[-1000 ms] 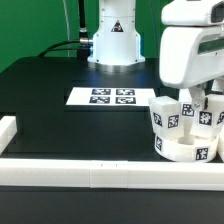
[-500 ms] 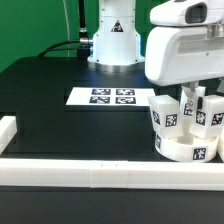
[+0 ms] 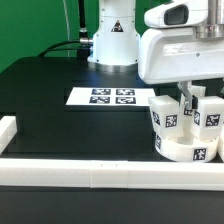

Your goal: Assemble stool

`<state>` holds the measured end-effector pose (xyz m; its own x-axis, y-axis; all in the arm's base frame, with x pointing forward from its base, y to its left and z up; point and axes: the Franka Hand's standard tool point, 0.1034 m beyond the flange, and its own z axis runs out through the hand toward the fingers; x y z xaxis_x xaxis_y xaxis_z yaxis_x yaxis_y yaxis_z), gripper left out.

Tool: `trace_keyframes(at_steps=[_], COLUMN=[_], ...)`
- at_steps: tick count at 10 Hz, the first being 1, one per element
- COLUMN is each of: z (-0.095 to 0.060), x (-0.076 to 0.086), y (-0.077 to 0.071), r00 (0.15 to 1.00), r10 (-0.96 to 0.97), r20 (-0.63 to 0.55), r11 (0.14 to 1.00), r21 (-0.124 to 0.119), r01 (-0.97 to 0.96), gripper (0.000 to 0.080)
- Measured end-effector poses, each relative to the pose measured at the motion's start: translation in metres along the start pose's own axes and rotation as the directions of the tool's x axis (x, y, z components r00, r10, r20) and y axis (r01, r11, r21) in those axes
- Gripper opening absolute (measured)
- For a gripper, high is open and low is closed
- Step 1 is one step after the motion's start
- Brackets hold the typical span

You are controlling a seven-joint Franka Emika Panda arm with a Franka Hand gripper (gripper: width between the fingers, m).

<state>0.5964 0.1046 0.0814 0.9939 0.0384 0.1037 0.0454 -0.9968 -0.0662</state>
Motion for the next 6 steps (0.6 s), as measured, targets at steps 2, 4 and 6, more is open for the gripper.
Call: trace_keyframes(at_steps=[2,4,6], z=[0.0001,0.0004,0.0021], x=[-0.0002,-0.0006,-0.0033], y=[-0.0007,-0.0033,-0.0069], r00=[0.992,0.967,0.908], r10=[0.127,0.256,0.419], r20=[0.002,0.007,0.02], r11=[0.992,0.966,0.908], r21=[0.009,0.018,0.026], r01=[-0.127,-0.256,-0.419], gripper=[0.034,0.034,0.034])
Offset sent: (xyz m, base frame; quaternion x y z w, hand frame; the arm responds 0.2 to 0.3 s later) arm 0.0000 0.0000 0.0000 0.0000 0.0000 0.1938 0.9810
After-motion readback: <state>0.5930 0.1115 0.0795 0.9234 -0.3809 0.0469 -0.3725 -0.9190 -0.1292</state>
